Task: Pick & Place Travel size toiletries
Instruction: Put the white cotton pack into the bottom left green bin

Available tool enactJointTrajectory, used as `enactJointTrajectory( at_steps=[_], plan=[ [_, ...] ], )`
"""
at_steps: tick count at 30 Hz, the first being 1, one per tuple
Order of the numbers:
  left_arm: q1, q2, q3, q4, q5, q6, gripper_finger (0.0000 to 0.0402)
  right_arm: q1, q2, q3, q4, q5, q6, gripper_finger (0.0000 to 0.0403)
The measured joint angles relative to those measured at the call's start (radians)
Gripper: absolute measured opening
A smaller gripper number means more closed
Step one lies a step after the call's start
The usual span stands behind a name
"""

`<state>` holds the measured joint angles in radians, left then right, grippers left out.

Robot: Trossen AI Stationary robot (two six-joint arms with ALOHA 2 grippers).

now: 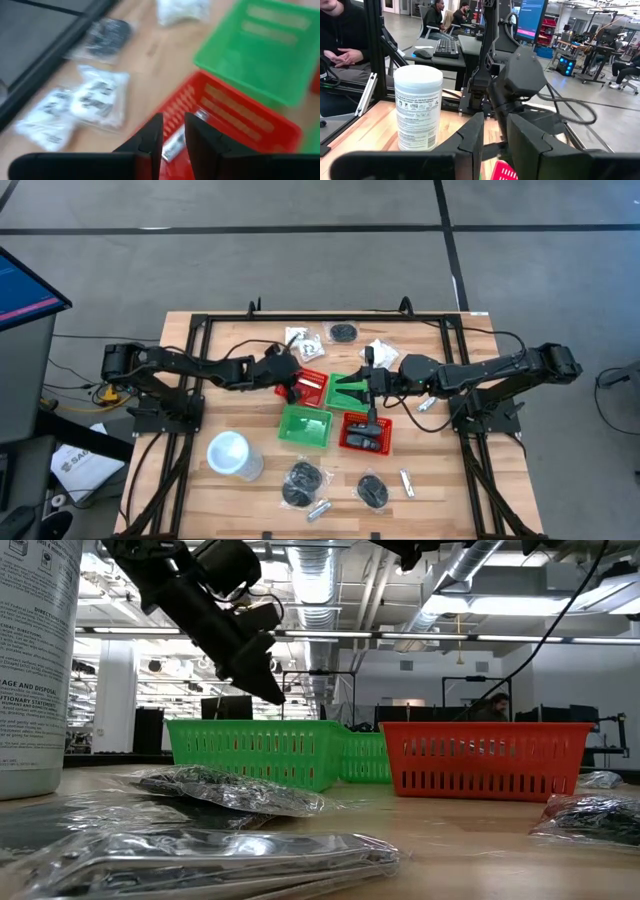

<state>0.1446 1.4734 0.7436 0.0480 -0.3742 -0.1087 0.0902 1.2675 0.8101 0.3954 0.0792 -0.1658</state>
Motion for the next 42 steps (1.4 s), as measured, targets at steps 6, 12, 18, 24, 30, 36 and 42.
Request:
enactJointTrajectory(
  at_steps=[6,12,18,24,30,36,42],
  plan=[
    [0.134,0.000,0.000,0.003,0.076,-0.095,0.0074,0.000,0.000,0.000,-0.003,0.000,0.000,0.0077],
    [0.235,0.001,0.000,0.005,0.164,-0.113,0.0099,0.000,0.000,0.000,-0.003,0.000,-0.001,0.0077],
    [0.283,0.020,0.000,0.016,0.192,-0.133,0.0138,-0.001,0.000,0.000,-0.003,0.000,-0.031,0.0077],
    [0.317,0.064,0.002,0.071,0.235,-0.161,0.0156,-0.002,0.000,0.000,-0.007,0.000,-0.046,0.0077],
    [0.349,0.140,0.005,0.130,0.264,-0.167,0.0155,-0.007,0.000,0.000,-0.016,0.000,-0.047,0.0077],
    [0.363,0.219,0.045,0.141,0.261,-0.169,0.0155,-0.008,0.000,0.000,-0.021,0.000,-0.046,0.0077],
    [0.363,0.270,0.082,0.147,0.177,-0.161,0.0155,-0.007,0.000,0.000,-0.029,0.000,-0.044,0.0077]
  ],
)
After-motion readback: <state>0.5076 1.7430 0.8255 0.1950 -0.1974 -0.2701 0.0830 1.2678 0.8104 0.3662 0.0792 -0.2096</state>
